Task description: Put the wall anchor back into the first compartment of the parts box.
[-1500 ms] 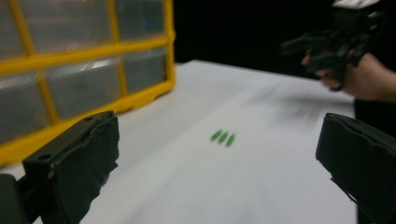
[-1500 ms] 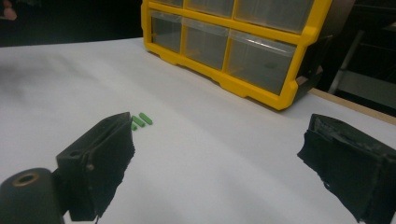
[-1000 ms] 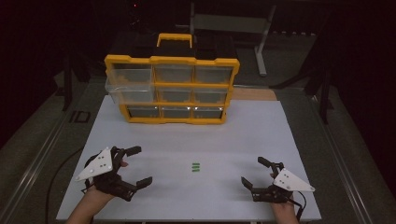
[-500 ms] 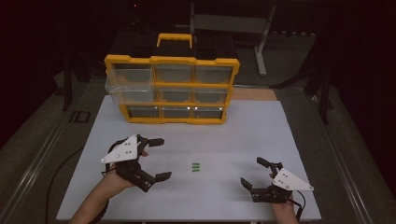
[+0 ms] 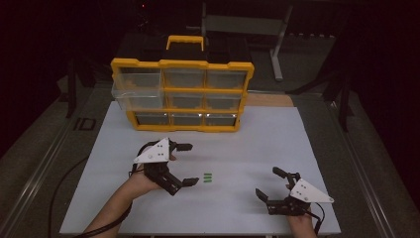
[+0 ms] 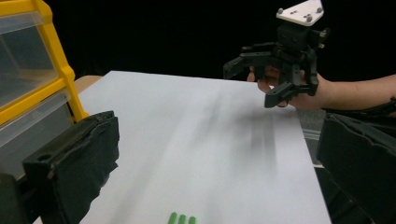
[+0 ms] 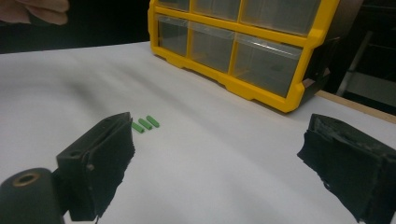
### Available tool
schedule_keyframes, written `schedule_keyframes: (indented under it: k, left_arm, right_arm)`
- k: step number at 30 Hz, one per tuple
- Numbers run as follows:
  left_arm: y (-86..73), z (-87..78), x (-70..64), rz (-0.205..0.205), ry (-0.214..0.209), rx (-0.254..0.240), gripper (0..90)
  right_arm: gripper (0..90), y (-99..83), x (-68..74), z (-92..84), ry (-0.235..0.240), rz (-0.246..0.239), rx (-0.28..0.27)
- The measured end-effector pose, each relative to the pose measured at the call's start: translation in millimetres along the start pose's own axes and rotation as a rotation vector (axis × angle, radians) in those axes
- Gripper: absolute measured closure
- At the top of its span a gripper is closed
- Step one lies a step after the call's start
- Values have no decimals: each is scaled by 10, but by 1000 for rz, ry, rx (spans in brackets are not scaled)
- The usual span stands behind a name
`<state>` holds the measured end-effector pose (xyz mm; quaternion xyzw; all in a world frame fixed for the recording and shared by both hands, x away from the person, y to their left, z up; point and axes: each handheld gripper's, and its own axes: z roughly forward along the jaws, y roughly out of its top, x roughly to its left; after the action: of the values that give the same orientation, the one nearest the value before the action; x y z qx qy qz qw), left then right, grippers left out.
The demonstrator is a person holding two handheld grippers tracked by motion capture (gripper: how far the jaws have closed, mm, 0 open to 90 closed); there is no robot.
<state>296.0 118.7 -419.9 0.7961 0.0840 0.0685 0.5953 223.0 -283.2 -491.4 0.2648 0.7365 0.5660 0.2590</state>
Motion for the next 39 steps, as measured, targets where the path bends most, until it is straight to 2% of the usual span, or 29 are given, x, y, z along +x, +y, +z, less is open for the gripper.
schedule_keyframes:
  k: [3, 7, 9, 11, 14, 15, 25, 32, 35, 36, 39]
  left_arm:
    - [-19, 79, 48, -7, -8, 3, 0]
    - [-46, 198, 105, -25, -38, 0, 0]
    - [-56, 241, 118, -22, -33, 1, 0]
    - [-92, 372, 158, -25, -45, 28, 0]
    - [-114, 432, 180, -31, -49, 44, 0]
    - [-137, 483, 201, -32, -51, 65, 0]
    - [-268, 615, 328, -54, -59, 121, 2]
    - [-399, 698, 373, -48, -64, 169, 83]
    - [-492, 748, 386, -48, -71, 221, 196]
    - [-492, 748, 386, -48, -71, 221, 222]
    - [-562, 770, 409, -64, -72, 247, 250]
  right_arm:
    - [85, -1, 3, 3, 2, -3, 3]
    - [85, -7, -2, 9, 5, -8, 4]
    - [85, -8, -2, 9, 4, -7, 5]
    - [85, -10, -4, 8, 6, -5, 5]
    - [85, -12, -3, 7, 4, -3, 5]
    - [85, -14, -3, 8, 4, 3, 5]
    - [85, -21, -4, 15, 7, 6, 7]
    - [85, -27, -4, 22, 11, 9, 11]
    - [85, -28, -4, 22, 15, 7, 13]
    - [85, -28, -4, 22, 15, 7, 13]
    - [85, -31, -4, 24, 17, 9, 15]
